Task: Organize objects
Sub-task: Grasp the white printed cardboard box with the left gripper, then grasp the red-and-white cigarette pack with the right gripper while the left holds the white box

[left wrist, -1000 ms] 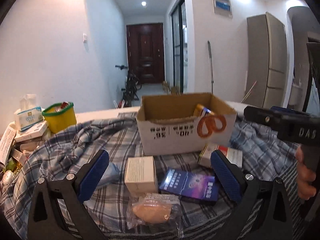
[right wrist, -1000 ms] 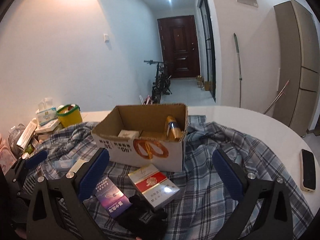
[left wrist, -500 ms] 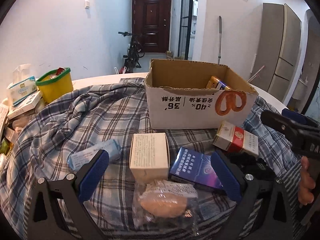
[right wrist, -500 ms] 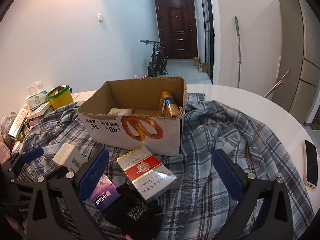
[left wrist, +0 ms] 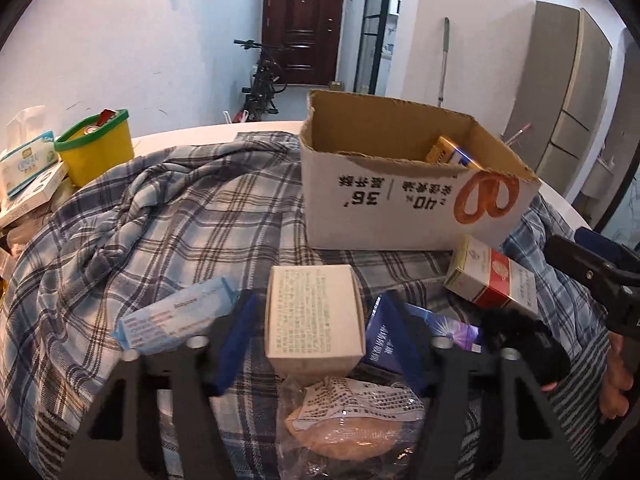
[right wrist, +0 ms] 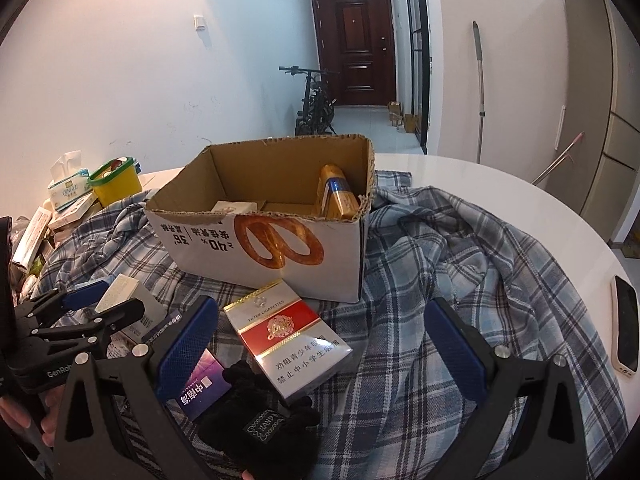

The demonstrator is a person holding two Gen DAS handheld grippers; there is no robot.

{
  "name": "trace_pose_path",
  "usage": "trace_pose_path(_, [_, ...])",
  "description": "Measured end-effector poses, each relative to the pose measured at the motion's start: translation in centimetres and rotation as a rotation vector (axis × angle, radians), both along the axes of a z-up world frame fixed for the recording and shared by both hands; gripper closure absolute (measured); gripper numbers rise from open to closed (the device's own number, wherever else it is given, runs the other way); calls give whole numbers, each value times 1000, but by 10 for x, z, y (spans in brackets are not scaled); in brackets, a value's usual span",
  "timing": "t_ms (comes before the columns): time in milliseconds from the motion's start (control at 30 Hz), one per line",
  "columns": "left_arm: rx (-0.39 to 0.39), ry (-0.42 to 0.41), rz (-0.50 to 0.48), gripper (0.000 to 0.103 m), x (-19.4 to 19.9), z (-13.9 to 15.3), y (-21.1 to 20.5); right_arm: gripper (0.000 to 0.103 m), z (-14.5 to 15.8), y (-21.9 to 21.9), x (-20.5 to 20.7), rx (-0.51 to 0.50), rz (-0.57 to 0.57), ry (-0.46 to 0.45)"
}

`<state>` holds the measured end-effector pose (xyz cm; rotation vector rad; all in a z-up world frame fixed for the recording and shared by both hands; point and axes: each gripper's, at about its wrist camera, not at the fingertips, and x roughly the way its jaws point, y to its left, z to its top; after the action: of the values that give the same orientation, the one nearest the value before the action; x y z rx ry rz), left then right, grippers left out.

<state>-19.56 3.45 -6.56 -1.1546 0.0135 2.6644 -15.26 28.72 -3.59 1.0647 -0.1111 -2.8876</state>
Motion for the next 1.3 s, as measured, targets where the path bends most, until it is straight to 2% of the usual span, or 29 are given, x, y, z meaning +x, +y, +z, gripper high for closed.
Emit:
trace_pose_path(67, [7,-17,-10,55,-1,-2,0,1,0,-2,0,7,5,0])
trace_pose_path(267, [13,10,-8,56,4,2,0,1,0,-3,0,9,8,1])
trace_pose_path(333, [20,52,-4,56,10,8,-1,1,2,-1,1,3,3,7])
trace_pose_path(467, [54,200,-20,56,30,28,-3,4,9,5,3,-24,0,33])
trace_pose_path(533, [64,229,-40,56,34,32,-2,5,13,7,5,-28,-5,54])
trace_pose_path(600, [65,230,-44,56,34,32,-1,11,13,6,4,-34,12,52])
trace_pose_path(700, [53,234,-44,56,34,33,1,21,5,4,-3,-68,67,2])
trace_pose_path(833, [44,228,-47,56,34,33,2,26,-10,-5,-15,-55,107,-79])
trace_pose_path(1000, [39,224,-51,56,35,31,3,27,-24,-13,-22,-24,132,-127])
trace_pose_path(1200, [38,215,-60,56,35,29,5,27,-35,-13,-32,-39,144,-180])
trace_pose_path(1300, [34,217,-67,56,36,29,6,27,-41,-16,-35,-57,185,-214])
